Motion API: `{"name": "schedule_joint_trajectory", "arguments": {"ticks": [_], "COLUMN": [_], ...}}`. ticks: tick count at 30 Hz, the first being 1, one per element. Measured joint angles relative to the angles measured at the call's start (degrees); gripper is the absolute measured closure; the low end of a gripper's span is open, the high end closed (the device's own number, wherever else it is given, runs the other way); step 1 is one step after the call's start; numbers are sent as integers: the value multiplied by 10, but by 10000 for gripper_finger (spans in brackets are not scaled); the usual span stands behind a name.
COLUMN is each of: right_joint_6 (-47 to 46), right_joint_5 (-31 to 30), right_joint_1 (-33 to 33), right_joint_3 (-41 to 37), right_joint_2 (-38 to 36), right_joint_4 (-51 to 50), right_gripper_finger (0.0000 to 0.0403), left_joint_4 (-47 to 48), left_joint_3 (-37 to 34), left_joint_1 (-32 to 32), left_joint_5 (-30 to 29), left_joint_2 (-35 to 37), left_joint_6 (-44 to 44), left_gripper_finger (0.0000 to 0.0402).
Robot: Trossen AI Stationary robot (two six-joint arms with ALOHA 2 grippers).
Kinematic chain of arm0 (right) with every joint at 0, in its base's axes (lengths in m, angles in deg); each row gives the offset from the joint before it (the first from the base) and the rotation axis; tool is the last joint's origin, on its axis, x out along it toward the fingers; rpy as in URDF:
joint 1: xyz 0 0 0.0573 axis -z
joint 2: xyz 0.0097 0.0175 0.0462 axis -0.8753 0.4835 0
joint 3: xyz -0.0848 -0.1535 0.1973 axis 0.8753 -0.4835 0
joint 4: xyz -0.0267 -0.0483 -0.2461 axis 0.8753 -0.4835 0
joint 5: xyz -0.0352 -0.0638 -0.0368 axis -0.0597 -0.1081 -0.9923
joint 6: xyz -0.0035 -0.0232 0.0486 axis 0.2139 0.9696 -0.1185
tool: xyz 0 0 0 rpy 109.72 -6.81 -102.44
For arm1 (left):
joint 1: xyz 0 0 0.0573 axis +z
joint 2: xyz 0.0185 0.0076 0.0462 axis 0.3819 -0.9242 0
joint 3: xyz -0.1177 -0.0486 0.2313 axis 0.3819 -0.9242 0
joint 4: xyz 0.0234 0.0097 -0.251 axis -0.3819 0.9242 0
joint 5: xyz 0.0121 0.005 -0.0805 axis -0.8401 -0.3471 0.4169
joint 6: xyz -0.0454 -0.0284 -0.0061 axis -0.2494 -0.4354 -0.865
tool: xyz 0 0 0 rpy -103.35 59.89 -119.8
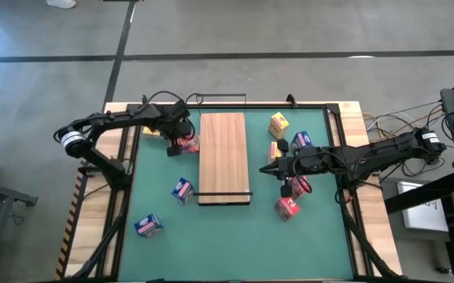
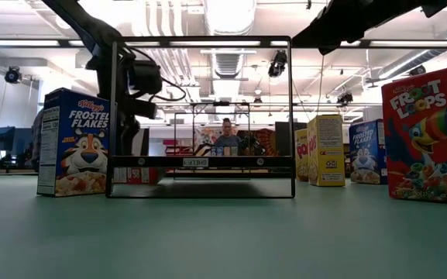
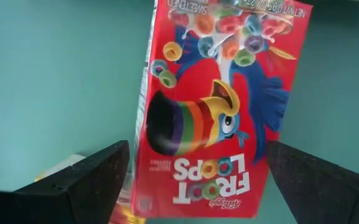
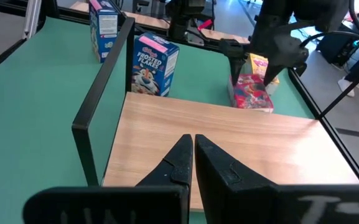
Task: Stack cereal on shelf
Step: Put the top red cereal box on the shelf
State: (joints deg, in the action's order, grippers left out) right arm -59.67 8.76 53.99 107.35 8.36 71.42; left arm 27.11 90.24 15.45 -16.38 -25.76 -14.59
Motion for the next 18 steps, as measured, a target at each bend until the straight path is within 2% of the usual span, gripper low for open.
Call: {"name": "schedule_joint_trajectory", "arguments": {"ticks": [3, 18], "right_joint_6": [0, 0], "right_joint_5": [0, 0], "right_joint_1": [0, 0], "right_joint_3": [0, 0], "right_joint_2": [0, 0], "right_joint_4": [0, -1], "right_gripper_finger": [394, 394], "left_joint_4": [4, -4], "left_joint_3": [14, 11], "left_joint_1": [12, 20], "left_joint_5": [27, 34], "left_joint_2": [2, -23], "left_joint_6": [-2, 2], "left_gripper_finger": [40, 40]}}
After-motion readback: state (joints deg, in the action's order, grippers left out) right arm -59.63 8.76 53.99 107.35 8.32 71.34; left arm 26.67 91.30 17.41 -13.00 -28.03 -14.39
